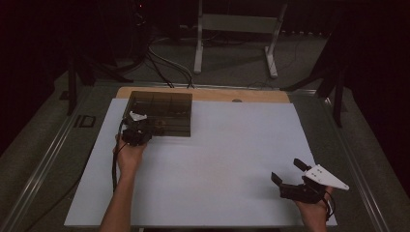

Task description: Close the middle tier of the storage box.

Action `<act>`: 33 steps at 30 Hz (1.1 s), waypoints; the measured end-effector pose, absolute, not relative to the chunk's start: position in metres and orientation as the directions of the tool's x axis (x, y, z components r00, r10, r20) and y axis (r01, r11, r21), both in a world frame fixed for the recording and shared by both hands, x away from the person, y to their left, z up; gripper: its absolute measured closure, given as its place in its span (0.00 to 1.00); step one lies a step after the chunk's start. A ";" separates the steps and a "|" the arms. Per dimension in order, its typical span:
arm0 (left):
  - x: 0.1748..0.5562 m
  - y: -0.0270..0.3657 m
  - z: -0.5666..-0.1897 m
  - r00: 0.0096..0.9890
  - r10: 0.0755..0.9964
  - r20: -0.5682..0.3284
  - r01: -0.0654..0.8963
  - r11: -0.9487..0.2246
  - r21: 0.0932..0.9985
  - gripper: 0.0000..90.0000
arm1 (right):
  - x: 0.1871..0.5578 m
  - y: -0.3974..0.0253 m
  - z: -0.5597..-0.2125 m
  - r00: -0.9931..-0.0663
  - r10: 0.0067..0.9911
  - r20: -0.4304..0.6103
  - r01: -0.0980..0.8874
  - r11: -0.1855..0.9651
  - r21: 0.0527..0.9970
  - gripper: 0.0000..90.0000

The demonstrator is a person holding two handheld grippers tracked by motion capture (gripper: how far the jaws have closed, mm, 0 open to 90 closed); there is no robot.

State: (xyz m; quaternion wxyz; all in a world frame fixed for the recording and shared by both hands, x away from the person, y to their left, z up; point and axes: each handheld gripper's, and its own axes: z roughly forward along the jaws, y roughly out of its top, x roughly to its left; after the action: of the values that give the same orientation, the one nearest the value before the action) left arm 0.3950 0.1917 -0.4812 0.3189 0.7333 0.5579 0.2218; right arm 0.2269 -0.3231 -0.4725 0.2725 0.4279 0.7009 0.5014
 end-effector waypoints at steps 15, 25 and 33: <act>0.372 0.200 -0.463 0.316 0.942 -0.114 0.596 -0.103 0.796 0.27 | 0.227 -0.323 -0.473 -0.485 0.873 0.048 0.327 0.130 0.936 0.00; 0.353 0.202 -0.452 0.363 0.925 -0.114 0.548 -0.113 0.829 0.01 | 0.227 -0.322 -0.473 -0.486 0.873 0.047 0.327 0.131 0.936 0.00; 0.335 0.200 -0.448 0.394 0.917 -0.059 0.489 -0.155 0.858 0.01 | 0.227 -0.323 -0.473 -0.485 0.873 0.046 0.326 0.132 0.936 0.00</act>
State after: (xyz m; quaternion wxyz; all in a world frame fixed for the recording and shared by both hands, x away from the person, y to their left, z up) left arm 0.3350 0.2002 -0.4477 0.4270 0.7175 0.4900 0.2506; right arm 0.2268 -0.3226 -0.4729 0.2727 0.4276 0.7011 0.5011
